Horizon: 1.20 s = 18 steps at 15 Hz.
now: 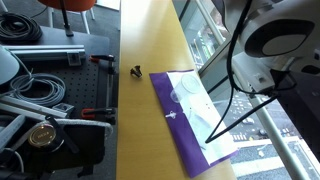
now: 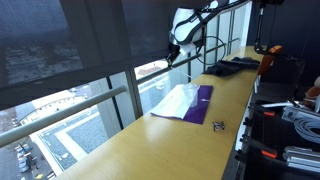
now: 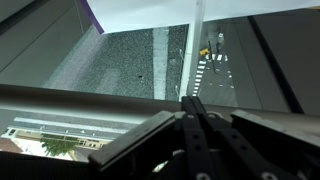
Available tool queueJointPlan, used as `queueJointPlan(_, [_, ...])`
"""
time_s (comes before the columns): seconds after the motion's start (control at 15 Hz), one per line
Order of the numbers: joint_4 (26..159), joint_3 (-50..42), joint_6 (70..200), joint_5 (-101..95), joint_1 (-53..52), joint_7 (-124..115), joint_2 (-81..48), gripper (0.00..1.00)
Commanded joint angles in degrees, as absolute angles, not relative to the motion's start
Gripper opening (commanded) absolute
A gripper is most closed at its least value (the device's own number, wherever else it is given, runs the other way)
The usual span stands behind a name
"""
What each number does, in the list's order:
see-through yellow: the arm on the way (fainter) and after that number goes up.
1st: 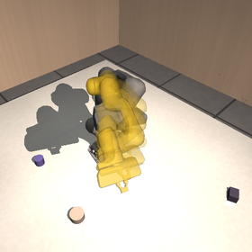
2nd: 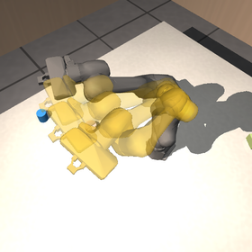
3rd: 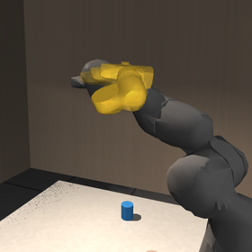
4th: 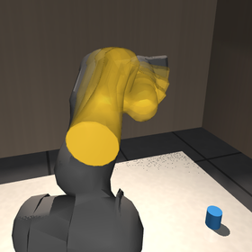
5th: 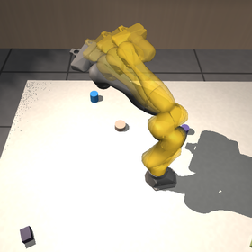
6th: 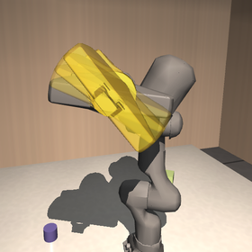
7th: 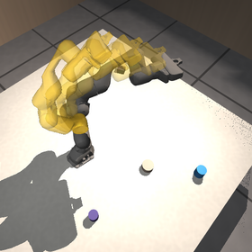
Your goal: Put the straw in the cup
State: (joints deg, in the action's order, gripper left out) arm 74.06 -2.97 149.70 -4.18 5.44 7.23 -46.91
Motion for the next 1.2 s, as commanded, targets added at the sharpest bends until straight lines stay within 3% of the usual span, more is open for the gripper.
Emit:
queueJointPlan(0.0, [88.1, -5.3, 165.3, -4.8, 3.3, 1.3, -37.5, 0.0])
queueJointPlan(0.33, [104.3, -9.4, 186.8, -3.5, -1.3, -8.4, -31.0, 0.0])
queueJointPlan(0.73, [124.2, -20.1, 213.8, 6.8, -15.5, -9.7, -25.7, 0.0])
queueJointPlan(1.13, [138.3, -27.4, 216.5, 18.6, -32.1, -4.4, -16.1, 0.0])
